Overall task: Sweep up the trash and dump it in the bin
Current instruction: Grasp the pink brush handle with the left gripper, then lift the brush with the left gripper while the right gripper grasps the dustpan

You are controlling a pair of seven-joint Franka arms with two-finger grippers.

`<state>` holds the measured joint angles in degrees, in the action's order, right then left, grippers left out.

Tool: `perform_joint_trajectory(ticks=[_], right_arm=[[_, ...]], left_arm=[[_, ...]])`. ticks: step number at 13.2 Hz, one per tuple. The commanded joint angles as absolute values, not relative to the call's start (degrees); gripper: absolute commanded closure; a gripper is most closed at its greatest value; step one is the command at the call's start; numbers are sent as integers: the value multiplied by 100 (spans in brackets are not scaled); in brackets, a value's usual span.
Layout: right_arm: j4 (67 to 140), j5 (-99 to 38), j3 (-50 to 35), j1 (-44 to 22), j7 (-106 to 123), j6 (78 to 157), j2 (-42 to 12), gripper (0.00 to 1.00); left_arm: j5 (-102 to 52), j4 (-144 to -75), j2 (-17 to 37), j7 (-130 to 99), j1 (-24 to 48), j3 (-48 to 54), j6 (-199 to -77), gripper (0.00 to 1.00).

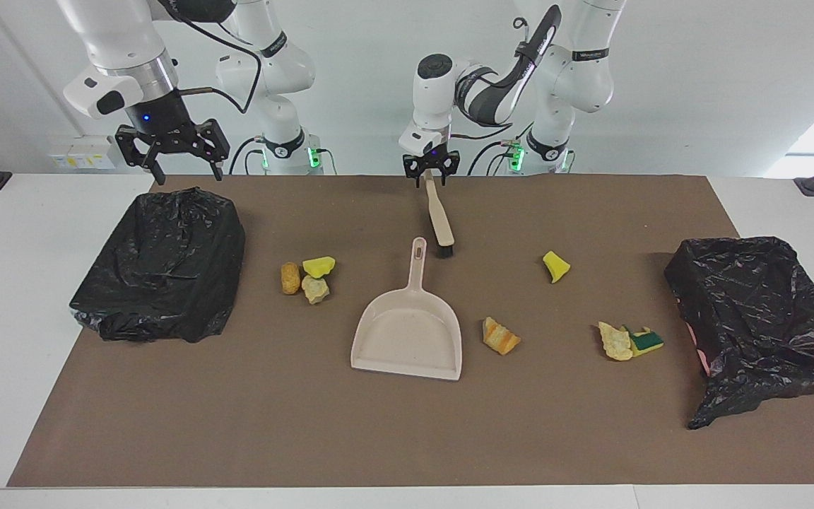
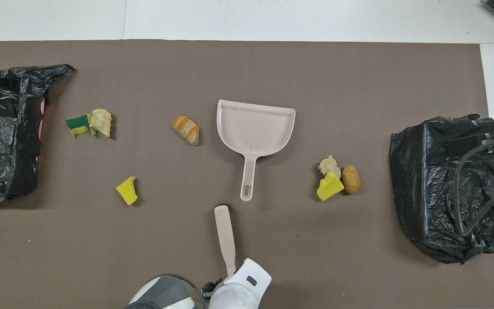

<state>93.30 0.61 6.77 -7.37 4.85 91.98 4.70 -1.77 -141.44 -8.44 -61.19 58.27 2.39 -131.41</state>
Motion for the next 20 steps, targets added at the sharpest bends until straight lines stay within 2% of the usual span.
perform_joint_trajectory(ticks=[1,5,7,10,12,16,20], right_arm=[[9439,9,659,-712,554,9123,580,0],[9439,9,659,-712,554,9123,580,0],[9439,9,650,-721,554,9097,580,0],[9439,9,615,-844,484,9044,580,0],[9439,9,615,-835,483,9035,580,0],[9501,9,615,-975,335,9018,598,0],[9501,0,589,-1476,-841,8974,563,0]], left_arm=[[-185,-14335,-993,-6310,5950,149,-13289,56],[-290,-14335,-967,-6275,5924,149,-13289,68],[-325,-14317,-949,-6319,5880,149,-13272,100],[-343,-14169,-940,-6399,5557,132,-13131,100],[-308,-13827,-932,-6381,5214,114,-12598,100],[43,-13308,-993,-5803,4213,79,-11902,100],[209,-12860,-792,-4283,2991,79,-11804,100]])
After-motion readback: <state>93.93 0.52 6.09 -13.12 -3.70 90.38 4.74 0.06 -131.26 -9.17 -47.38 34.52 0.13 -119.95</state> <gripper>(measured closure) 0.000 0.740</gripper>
